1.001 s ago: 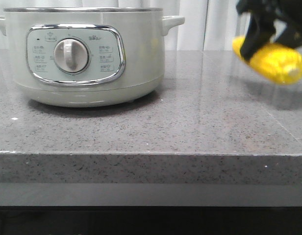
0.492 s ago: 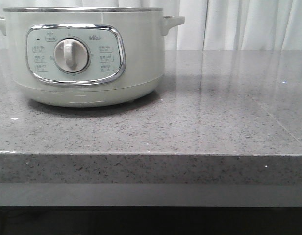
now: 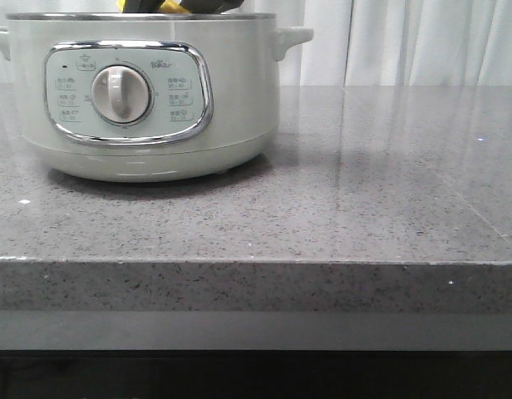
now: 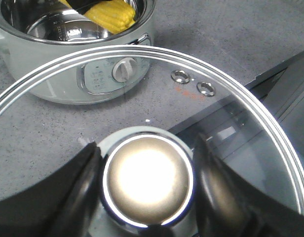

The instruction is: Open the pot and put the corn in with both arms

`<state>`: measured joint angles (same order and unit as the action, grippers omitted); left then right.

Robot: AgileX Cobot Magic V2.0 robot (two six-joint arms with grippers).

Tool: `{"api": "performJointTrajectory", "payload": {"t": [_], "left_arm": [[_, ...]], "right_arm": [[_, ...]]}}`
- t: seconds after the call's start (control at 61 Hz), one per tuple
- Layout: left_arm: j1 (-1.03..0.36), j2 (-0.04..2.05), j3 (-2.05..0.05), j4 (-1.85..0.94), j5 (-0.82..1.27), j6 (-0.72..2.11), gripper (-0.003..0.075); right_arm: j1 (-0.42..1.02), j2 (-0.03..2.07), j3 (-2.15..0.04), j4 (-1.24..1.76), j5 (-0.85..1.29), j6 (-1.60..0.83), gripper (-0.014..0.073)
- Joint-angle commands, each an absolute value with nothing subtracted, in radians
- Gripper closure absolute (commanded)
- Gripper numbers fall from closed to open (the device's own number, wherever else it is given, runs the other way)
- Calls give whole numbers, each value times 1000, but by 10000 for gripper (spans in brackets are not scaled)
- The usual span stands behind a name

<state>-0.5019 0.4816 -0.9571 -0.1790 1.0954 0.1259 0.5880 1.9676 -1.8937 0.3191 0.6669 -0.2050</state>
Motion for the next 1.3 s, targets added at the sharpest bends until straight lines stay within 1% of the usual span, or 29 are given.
{"api": "performJointTrajectory", "payload": {"t": [0.0,0.082,0.213,0.328,0.377,0.427,0.492,0.607,0.673,0.722,0.771,1.034,1.148,1.28], "left_arm": [[-510,486,-990,-208,968,121,459],[-510,486,-990,-208,968,121,459],[-510,486,-990,-208,968,121,459],[-510,486,-990,-208,968,121,459],[-510,486,-990,-208,968,121,459],[-510,486,-990,-208,968,121,459],[-510,486,-990,-208,968,121,459],[-510,486,-990,-208,968,121,459],[-510,486,-990,-208,968,121,459],[-510,486,-990,-208,968,121,459],[-510,486,-990,-208,968,121,459],[-510,486,-990,-208,968,121,459],[-510,486,-990,-208,968,121,459],[-510,486,-990,-208,964,121,459]], "right_arm": [[586,1902,-1935,331,612,-214,76],[586,1902,-1935,331,612,-214,60],[586,1902,-1935,331,612,-214,60],[586,1902,-1935,331,613,-214,90],[586,1901,-1935,331,613,-214,144],[586,1901,-1935,331,613,-214,215],[586,1898,-1935,331,613,-214,356],[585,1894,-1935,331,609,-214,542],[583,1888,-1935,330,606,-214,628],[579,1881,-1935,330,605,-214,670],[571,1870,-1935,330,604,-214,655],[463,1786,-1921,297,602,-214,655],[401,1723,-1860,246,601,-214,655],[311,1622,-1725,227,580,-214,655]]}}
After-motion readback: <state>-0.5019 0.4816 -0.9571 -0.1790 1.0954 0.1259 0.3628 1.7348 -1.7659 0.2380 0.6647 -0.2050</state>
